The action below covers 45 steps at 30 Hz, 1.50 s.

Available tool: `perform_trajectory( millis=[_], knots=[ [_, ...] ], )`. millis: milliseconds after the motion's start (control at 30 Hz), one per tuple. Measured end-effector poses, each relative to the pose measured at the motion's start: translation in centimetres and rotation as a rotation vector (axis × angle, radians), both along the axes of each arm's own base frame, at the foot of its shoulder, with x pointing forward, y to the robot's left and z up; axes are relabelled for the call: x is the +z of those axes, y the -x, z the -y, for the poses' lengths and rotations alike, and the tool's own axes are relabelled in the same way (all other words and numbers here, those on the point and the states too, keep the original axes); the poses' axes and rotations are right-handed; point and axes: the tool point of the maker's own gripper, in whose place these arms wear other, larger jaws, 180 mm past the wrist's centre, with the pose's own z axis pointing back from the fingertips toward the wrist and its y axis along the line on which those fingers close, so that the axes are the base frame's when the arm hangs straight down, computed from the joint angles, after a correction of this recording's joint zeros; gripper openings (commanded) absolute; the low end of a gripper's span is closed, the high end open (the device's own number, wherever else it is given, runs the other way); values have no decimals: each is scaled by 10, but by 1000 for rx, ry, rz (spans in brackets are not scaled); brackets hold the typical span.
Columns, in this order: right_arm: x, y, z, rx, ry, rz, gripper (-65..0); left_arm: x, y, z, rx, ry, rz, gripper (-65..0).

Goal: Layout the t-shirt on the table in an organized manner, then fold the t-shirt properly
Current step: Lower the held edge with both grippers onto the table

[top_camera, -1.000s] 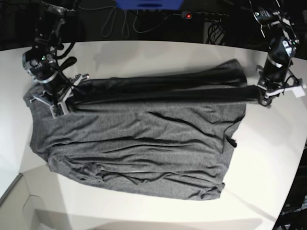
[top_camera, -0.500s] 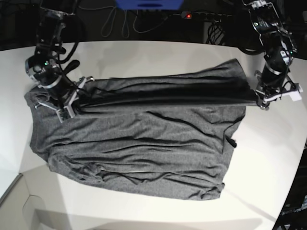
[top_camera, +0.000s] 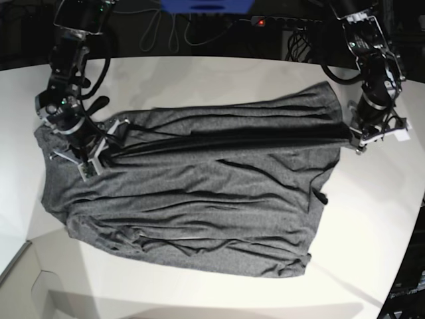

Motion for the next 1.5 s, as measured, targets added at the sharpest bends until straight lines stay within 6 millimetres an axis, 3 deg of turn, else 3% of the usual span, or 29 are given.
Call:
perform_trajectory(
  millis=[100, 200, 333, 500, 633, 733, 967, 1167, 1500],
  knots=[
    [1, -1, 0, -1, 0, 3, -650, -6, 3, 3, -15, 14, -26, -636],
    [2, -1, 7, 3, 25, -1, -648, -3, -2, 15, -69, 57, -40, -551],
    [2, 0, 14, -4, 42, -8, -548, 1, -7, 24, -105, 85, -35, -423],
    [3, 0, 13, -3, 41, -3, -463, 9, -1, 22, -109, 57, -28, -356],
    [4, 2, 25, -50, 32, 6, -376, 24, 14, 24, -129, 10, -11, -334],
    [4, 6, 38, -86, 39, -1, -310, 17, 33, 33, -119, 21, -35, -321],
    [9, 23, 44, -121, 49, 7, -284, -5, 66, 50, -107, 75, -110, -318],
    [10, 27, 34, -124, 25, 17, -284, -11, 72, 37, -102, -30, -171, -318],
    [1, 36, 30, -123, 12, -10, -284, -5, 56, 31, -107, -95, -167, -318]
  ],
)
